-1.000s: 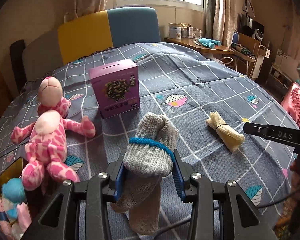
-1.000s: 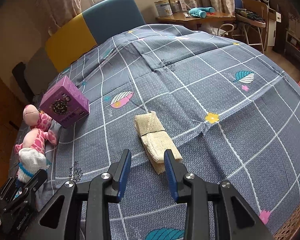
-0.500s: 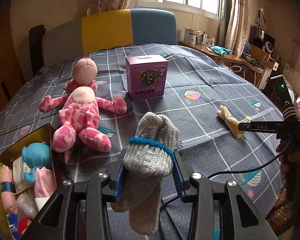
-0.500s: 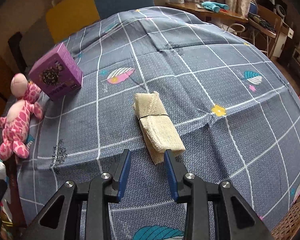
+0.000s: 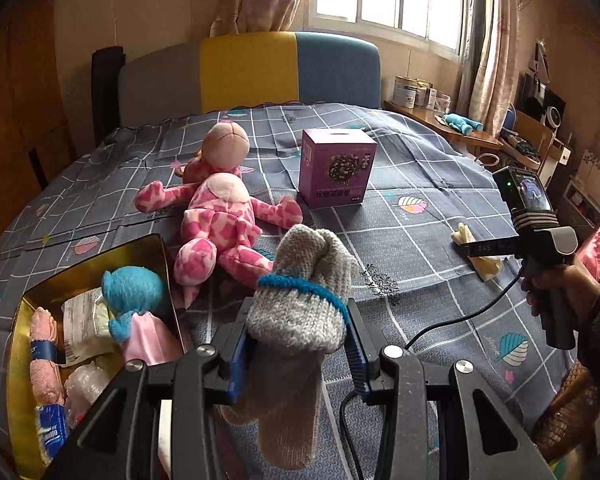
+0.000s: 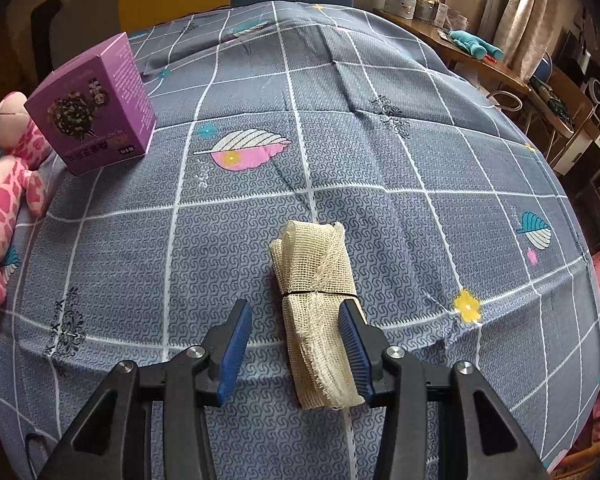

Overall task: Organize soft objects
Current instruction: 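Grasp the beige mesh bundle with the right tool while the left tool lifts the glove, then lower the white glove into the gold tray and open the left tool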

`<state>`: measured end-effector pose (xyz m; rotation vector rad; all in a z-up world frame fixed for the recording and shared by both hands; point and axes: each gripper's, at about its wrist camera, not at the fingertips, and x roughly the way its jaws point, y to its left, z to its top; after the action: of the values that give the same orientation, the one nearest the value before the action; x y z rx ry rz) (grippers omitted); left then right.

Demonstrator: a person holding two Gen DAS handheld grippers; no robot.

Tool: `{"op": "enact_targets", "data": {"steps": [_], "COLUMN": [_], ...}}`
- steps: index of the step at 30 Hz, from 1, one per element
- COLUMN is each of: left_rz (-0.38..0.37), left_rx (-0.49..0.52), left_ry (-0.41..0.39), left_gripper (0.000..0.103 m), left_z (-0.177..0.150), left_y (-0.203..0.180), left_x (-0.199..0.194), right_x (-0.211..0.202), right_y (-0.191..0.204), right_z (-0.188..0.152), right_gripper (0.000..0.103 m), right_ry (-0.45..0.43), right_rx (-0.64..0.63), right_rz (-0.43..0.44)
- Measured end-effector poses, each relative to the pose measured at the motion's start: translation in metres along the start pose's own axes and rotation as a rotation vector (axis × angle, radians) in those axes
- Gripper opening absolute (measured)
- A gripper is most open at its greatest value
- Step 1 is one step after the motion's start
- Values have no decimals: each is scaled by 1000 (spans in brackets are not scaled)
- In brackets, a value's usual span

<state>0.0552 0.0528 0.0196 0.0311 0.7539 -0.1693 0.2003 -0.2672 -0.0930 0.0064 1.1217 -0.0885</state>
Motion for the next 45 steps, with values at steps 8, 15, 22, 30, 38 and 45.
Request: {"op": "enact_targets", "data": {"steps": [8,15,22,30,38,45], "left_rz": [7,10,16,14,17,42], "left_rx": [-38,-51,-66,-78,-78,-93], "left_ry": [-7,-8,-13,-12,-19,-40], "left_gripper": [42,42,42,42,42,42], "left_z": [-5,-11,-13,-15,-15,-13], "left_y": [13,21,26,30,31,42], "left_x": [-8,-11,-14,-14,-17,-25], "right_x": [1,3,10,12,14,14], "right_y": [-1,-4,0,-4,-7,1], "right_z": [2,4,-2,-5,-6,-9], "right_gripper": [44,46,44,35,33,28], "right_ry": [-26,-15,12,17,17,15], "right_rx": [-20,9,-32,-20,-9,-60], "right_rz": [-24,-33,-91,-108,-114,-160]}}
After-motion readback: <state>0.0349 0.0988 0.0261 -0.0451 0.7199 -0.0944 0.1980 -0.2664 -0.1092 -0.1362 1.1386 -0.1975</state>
